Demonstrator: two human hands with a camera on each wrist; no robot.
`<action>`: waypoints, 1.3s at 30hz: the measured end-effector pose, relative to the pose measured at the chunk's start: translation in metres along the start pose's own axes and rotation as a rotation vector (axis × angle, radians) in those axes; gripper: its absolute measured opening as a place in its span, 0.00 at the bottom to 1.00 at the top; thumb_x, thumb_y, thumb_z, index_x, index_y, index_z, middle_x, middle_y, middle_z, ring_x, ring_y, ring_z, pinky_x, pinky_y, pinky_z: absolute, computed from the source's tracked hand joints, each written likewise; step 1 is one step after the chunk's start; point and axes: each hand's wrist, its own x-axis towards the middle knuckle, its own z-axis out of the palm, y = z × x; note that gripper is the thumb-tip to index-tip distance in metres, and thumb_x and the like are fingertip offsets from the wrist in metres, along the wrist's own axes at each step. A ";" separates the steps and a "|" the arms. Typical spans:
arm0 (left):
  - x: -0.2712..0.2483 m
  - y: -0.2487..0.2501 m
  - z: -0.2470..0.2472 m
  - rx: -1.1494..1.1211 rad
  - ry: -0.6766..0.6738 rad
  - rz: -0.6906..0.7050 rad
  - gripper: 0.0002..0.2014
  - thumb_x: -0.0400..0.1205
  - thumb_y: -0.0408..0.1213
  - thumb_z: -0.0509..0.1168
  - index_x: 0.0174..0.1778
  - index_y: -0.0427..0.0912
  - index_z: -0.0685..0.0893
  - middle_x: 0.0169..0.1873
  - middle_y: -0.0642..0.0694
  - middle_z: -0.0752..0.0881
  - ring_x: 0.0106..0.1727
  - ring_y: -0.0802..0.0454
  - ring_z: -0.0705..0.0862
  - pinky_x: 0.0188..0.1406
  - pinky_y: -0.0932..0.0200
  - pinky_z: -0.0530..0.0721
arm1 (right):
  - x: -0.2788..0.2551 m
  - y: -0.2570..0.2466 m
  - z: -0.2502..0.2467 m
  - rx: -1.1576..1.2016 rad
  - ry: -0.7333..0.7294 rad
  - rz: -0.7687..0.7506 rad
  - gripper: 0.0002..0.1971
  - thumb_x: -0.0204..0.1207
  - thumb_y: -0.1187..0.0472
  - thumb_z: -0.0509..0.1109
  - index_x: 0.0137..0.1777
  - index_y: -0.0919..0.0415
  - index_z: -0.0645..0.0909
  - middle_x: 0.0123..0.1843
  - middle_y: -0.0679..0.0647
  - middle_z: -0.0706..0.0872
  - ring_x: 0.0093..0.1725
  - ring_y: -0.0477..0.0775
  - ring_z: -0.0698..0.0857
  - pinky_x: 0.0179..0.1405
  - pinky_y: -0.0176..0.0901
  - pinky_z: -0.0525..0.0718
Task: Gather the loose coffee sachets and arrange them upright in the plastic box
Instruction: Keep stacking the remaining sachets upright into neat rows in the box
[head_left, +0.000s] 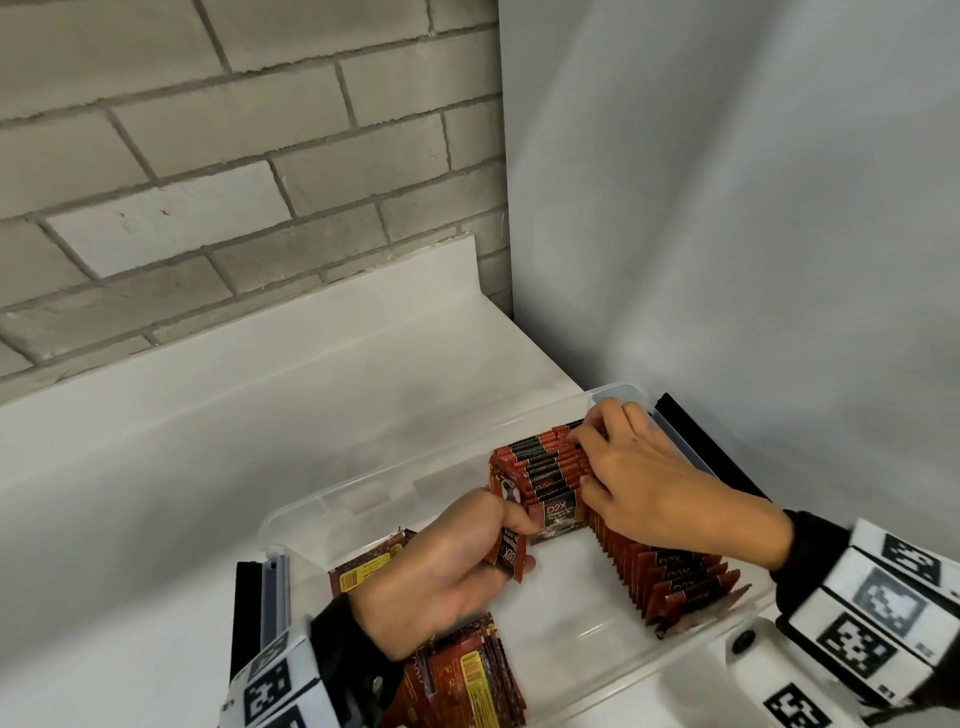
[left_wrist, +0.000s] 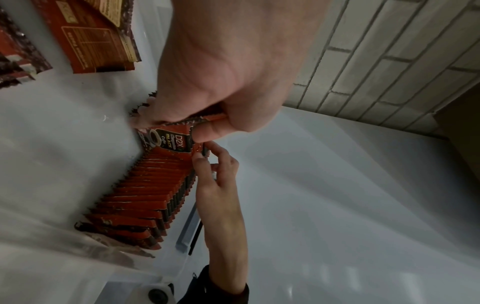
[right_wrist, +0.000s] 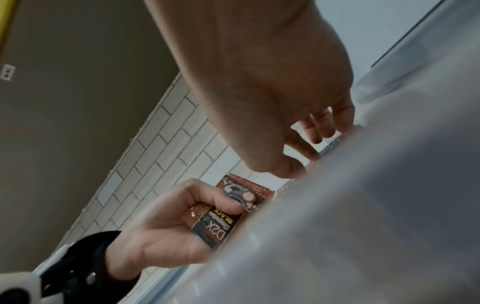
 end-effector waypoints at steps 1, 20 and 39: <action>0.000 0.000 0.000 -0.003 0.001 0.005 0.16 0.80 0.18 0.58 0.54 0.39 0.85 0.54 0.40 0.89 0.54 0.48 0.83 0.54 0.53 0.78 | 0.000 -0.001 0.000 0.005 0.009 -0.007 0.20 0.84 0.52 0.55 0.73 0.56 0.64 0.66 0.49 0.60 0.66 0.49 0.58 0.73 0.43 0.64; -0.002 -0.003 -0.001 -0.035 0.000 0.012 0.17 0.79 0.17 0.57 0.57 0.37 0.84 0.49 0.41 0.91 0.56 0.47 0.85 0.63 0.47 0.79 | -0.002 -0.005 0.001 -0.044 0.025 -0.098 0.17 0.84 0.54 0.54 0.69 0.57 0.74 0.70 0.50 0.61 0.68 0.51 0.59 0.71 0.48 0.68; 0.003 -0.005 -0.007 -0.132 -0.049 0.058 0.19 0.80 0.18 0.55 0.64 0.34 0.79 0.53 0.34 0.89 0.53 0.40 0.85 0.62 0.43 0.81 | -0.036 -0.007 -0.032 0.256 -0.335 -0.155 0.02 0.78 0.54 0.64 0.46 0.47 0.78 0.46 0.39 0.80 0.45 0.39 0.80 0.44 0.33 0.80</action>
